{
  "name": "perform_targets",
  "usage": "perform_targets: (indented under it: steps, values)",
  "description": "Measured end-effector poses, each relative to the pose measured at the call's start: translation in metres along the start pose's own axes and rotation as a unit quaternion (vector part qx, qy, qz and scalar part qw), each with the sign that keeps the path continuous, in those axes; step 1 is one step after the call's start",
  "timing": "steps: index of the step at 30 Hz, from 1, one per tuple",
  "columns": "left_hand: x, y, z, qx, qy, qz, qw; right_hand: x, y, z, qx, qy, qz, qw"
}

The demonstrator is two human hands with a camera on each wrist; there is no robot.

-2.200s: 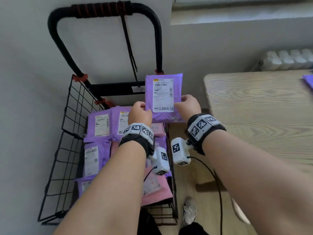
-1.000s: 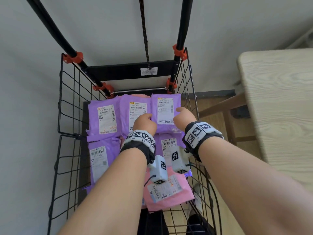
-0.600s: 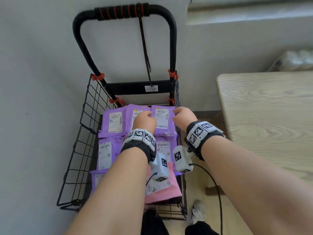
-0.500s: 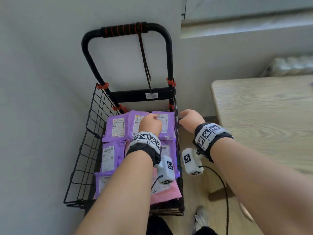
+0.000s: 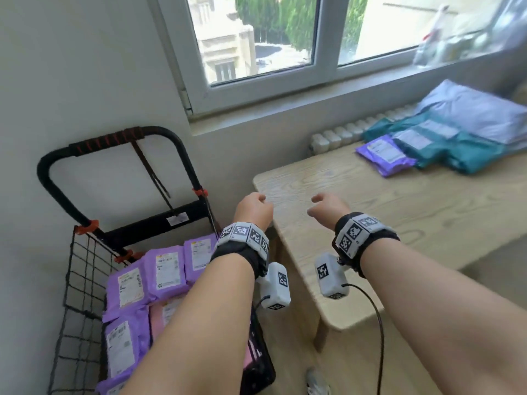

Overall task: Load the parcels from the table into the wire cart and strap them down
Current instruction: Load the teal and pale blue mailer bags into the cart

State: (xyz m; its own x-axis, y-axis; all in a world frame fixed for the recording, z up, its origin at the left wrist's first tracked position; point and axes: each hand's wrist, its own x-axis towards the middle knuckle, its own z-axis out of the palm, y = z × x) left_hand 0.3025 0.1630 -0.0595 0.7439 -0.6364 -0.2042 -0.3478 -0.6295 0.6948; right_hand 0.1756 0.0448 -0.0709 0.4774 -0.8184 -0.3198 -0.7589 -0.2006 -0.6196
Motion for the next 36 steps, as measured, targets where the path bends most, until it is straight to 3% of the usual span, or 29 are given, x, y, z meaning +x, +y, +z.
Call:
perform_targets:
  steps: [12,24,30,36]
  values:
    - [-0.052,0.115,0.136,0.022,-0.112,0.060,0.992,-0.034,0.142,-0.118,0.036,0.077,0.075,0.994]
    - [-0.076,0.254,0.300,-0.006,-0.101,0.056,0.993,0.002,0.293,-0.282,0.013,0.087,0.097,0.991]
    - [-0.057,0.286,0.347,0.029,-0.104,0.044,0.993,0.043,0.328,-0.310,0.026,0.063,0.098,0.993]
    - [0.007,0.315,0.383,0.048,-0.107,0.030,0.993,0.110,0.343,-0.334,0.012,0.047,0.095,0.994]
